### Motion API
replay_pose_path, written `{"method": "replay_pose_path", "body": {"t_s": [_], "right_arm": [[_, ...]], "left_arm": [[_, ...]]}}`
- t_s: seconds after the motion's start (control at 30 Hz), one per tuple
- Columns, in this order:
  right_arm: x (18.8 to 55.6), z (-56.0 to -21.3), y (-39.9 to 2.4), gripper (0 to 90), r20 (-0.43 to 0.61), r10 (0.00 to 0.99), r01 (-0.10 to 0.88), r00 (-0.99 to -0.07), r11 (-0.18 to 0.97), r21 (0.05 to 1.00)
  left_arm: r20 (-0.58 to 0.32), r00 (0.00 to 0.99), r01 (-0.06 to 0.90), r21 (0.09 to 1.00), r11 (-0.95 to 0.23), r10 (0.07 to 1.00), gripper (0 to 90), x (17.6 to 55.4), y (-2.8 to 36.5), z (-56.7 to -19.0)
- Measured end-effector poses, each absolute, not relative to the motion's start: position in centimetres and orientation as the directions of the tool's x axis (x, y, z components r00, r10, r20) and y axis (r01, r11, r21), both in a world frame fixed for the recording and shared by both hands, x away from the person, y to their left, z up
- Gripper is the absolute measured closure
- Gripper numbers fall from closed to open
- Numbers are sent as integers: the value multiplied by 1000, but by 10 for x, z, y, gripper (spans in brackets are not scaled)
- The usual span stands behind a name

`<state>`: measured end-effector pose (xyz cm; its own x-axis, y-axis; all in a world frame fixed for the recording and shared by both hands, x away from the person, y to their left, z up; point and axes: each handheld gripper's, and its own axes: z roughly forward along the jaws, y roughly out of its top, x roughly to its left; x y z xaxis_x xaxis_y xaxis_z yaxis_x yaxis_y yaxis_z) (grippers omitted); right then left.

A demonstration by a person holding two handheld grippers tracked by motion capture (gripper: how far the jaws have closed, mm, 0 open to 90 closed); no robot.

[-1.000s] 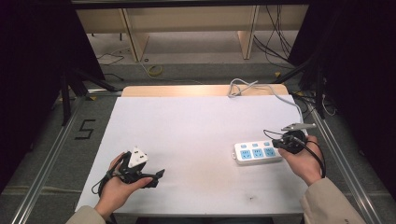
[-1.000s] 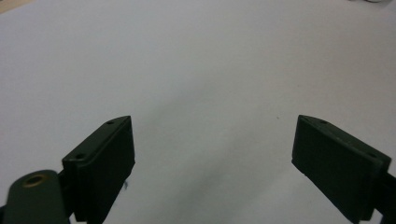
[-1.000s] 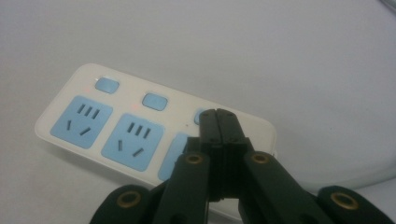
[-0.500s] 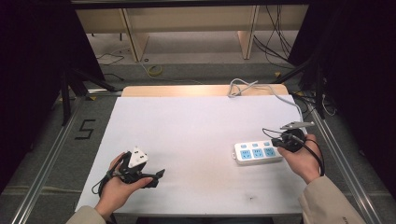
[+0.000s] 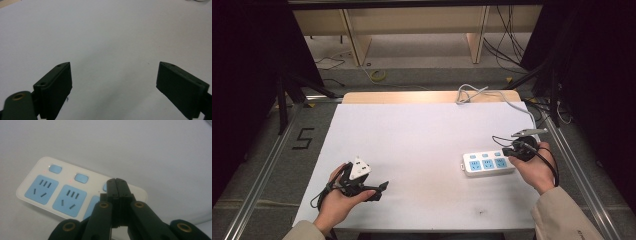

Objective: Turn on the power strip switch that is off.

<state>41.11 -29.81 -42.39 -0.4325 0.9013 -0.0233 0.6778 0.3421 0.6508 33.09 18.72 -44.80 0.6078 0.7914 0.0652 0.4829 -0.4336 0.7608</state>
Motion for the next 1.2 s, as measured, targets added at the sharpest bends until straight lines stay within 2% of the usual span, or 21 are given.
{"method": "replay_pose_path", "body": {"t_s": [1.2], "right_arm": [[426, -426, -293, 900, -20, 902, 708, -431, 352, 612]], "left_arm": [[72, 609, 481, 758, -440, 790, 128, 331, 186, -448]]}}
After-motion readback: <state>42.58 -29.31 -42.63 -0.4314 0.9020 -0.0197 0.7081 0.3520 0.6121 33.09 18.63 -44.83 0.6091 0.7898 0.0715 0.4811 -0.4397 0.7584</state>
